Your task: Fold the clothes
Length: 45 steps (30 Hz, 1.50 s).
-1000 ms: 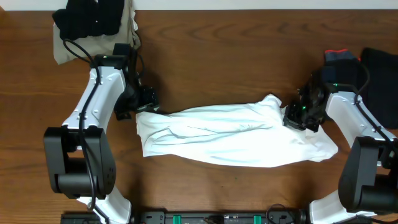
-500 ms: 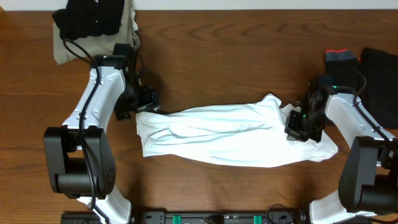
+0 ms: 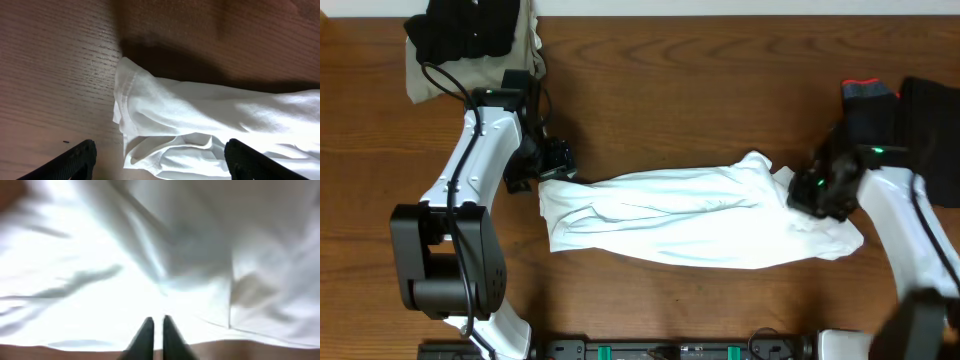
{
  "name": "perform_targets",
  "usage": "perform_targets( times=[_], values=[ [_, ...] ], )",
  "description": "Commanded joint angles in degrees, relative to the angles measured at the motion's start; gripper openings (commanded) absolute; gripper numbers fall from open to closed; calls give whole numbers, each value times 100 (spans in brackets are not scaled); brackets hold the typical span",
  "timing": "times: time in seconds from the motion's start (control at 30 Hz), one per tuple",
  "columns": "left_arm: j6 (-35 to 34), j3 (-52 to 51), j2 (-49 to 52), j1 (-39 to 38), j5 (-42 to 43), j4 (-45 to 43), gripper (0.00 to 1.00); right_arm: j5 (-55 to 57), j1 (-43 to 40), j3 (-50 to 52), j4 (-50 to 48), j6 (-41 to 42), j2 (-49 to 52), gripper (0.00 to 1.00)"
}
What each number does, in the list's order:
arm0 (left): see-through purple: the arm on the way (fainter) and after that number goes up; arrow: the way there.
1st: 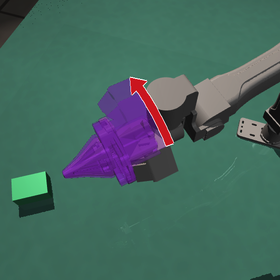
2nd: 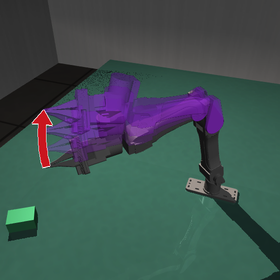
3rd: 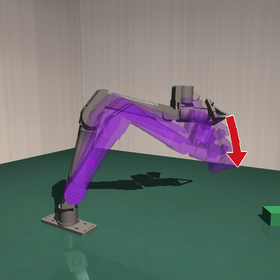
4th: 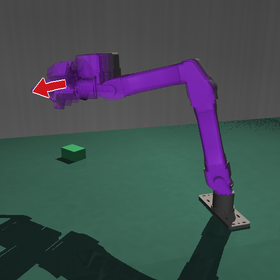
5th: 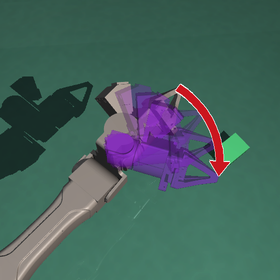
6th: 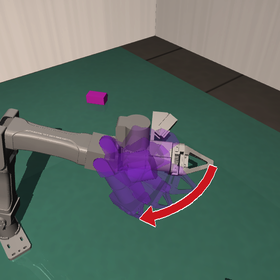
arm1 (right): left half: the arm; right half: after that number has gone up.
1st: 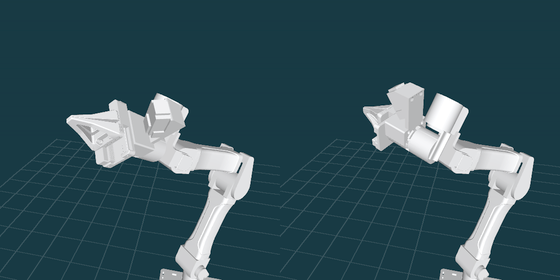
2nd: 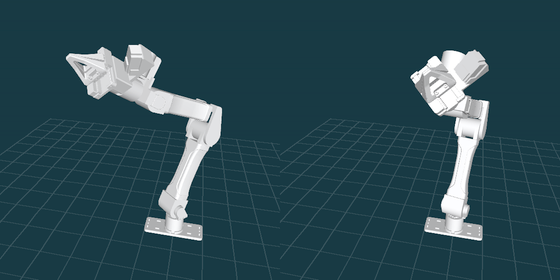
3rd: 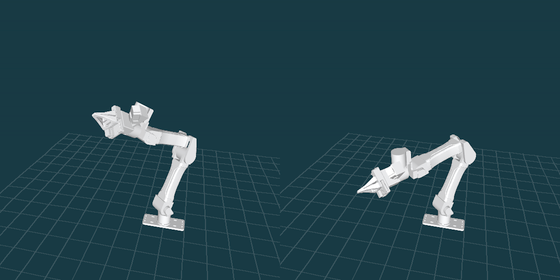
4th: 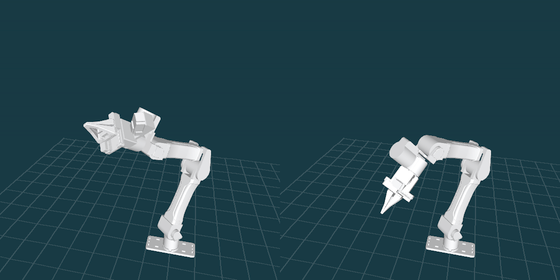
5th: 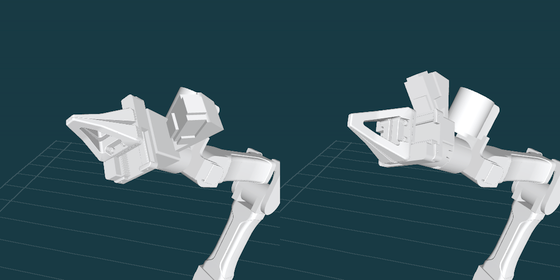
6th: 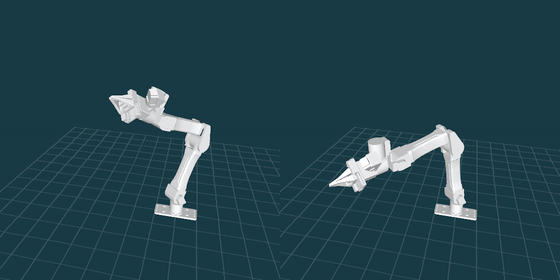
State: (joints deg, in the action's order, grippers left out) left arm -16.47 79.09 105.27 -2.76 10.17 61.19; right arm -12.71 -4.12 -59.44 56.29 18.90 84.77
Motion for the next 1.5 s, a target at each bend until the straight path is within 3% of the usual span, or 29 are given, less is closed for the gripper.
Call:
perform_targets(
  times=[0.0, 0.13, 0.27, 0.53, 0.73, 1.27, 1.33, 1.47],
  values=[
    [17, -13, -26, 17, -9, 13, 84, -127, 44, -494, -118, 59, -682, 21],
    [17, -13, -26, 17, -9, -28, 84, -129, 44, -785, -597, 61, -861, 35],
    [17, -13, -26, 17, -9, -26, 84, -225, 44, -789, -1095, 79, -413, 50],
    [39, -13, -26, 17, -11, 0, 84, -546, 39, -846, -1759, -516, 1239, 54],
    [39, -13, -26, 17, -11, 0, 84, -918, 39, -846, -2098, -603, 2033, 53],
    [39, -13, -26, 17, -11, -7, 84, -1543, 46, -841, -2402, -608, 2719, 51],
    [39, -13, -26, 17, -11, -7, 84, -1567, 44, -841, -2411, -608, 2739, 46],
    [39, -13, -26, 17, -11, -7, 84, -1587, 44, -846, -2420, -557, 2732, 24]
  ],
)
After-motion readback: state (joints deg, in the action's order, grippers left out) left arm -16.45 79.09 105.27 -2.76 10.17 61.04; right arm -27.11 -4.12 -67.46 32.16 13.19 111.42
